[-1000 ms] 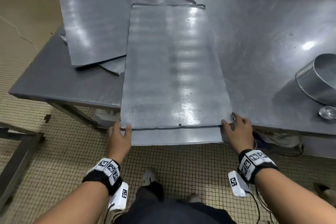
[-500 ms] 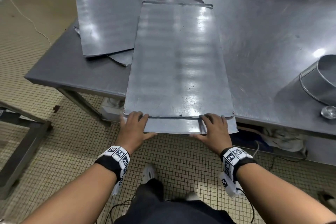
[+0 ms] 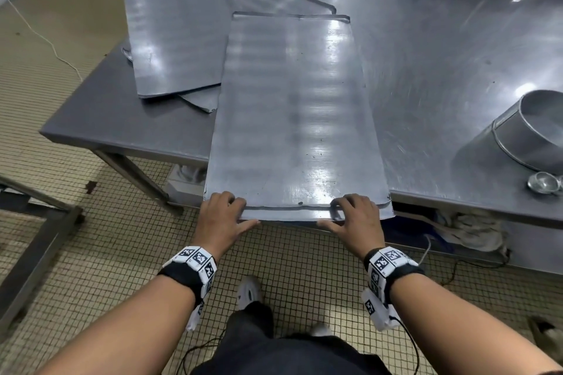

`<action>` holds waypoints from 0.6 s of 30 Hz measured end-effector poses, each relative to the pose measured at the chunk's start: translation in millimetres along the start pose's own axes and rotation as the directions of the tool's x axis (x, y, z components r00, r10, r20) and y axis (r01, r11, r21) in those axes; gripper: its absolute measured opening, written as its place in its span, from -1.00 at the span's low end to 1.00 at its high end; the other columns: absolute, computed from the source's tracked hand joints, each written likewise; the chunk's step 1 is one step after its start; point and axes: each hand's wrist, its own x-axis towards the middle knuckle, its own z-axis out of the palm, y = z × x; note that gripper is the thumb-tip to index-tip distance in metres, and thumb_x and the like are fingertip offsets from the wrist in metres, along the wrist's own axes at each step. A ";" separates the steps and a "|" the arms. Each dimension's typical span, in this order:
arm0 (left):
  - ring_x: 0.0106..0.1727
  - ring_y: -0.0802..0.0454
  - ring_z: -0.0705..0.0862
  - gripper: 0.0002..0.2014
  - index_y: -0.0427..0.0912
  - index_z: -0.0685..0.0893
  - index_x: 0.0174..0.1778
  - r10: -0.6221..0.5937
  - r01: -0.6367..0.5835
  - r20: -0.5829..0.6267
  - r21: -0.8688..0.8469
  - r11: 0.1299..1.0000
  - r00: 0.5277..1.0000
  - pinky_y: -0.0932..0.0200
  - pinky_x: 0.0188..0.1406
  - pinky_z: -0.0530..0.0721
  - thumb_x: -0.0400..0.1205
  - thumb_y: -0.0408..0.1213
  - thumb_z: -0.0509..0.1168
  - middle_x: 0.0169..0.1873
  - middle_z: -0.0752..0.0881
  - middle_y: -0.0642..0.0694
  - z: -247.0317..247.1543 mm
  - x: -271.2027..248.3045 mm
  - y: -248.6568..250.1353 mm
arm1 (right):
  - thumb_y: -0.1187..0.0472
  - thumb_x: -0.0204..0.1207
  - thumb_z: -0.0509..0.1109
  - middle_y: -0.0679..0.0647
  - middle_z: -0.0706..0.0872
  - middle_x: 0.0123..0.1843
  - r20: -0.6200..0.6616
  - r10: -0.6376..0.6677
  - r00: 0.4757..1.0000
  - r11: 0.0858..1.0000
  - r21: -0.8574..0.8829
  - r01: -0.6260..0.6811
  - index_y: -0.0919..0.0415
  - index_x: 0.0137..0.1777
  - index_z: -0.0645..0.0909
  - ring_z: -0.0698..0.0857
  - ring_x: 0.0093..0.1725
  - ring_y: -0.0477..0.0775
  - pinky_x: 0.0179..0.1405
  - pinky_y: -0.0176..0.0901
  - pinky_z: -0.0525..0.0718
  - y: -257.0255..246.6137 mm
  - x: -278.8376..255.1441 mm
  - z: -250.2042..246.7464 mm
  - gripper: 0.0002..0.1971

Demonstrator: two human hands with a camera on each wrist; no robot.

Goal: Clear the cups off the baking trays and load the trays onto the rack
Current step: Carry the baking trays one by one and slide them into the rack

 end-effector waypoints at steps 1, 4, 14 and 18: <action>-0.05 0.04 0.52 -0.55 0.04 0.70 -0.05 0.001 -0.001 -0.003 -0.004 1.000 1.000 0.05 0.00 0.58 0.47 0.35 0.38 -0.09 0.60 0.05 0.4 -0.9 -0.4 | -0.49 0.38 0.36 -0.11 0.60 0.15 0.002 0.008 1.000 1.000 0.000 -0.008 -0.13 0.10 0.62 0.51 0.21 0.01 0.33 0.00 0.46 0.0 0.0 0.8 -0.49; -0.07 0.04 0.52 -0.62 0.05 0.71 -0.09 -0.001 0.001 -0.007 -0.020 1.000 1.000 0.05 -0.02 0.54 0.50 0.31 0.39 -0.12 0.59 0.07 2.6 -4.2 -1.6 | -0.46 0.42 0.37 -0.13 0.59 0.12 0.005 0.027 1.000 1.000 -0.007 -0.027 -0.15 0.06 0.61 0.50 0.18 -0.01 0.30 0.00 0.44 -0.6 -2.3 2.5 -0.56; -0.06 0.06 0.54 -0.69 0.02 0.76 -0.07 0.001 -0.002 -0.027 -0.044 0.999 1.000 0.07 0.00 0.55 0.56 0.19 0.41 -0.12 0.62 0.07 4.8 -13.4 -3.0 | -0.41 0.46 0.36 -0.14 0.59 0.08 0.018 0.054 0.998 0.998 -0.012 -0.054 -0.15 0.02 0.61 0.49 0.15 -0.02 0.24 -0.01 0.43 -4.6 -6.8 0.9 -0.62; -0.07 0.07 0.55 -0.69 0.02 0.76 -0.07 0.012 -0.013 -0.029 -0.038 0.999 1.000 0.08 0.00 0.54 0.56 0.19 0.41 -0.12 0.62 0.07 6.2 -14.1 -3.5 | -0.41 0.47 0.34 -0.14 0.59 0.04 0.038 0.055 0.998 0.998 -0.012 -0.055 -0.13 -0.02 0.61 0.52 0.11 -0.01 0.19 -0.02 0.44 -6.7 -7.1 -0.5 -0.62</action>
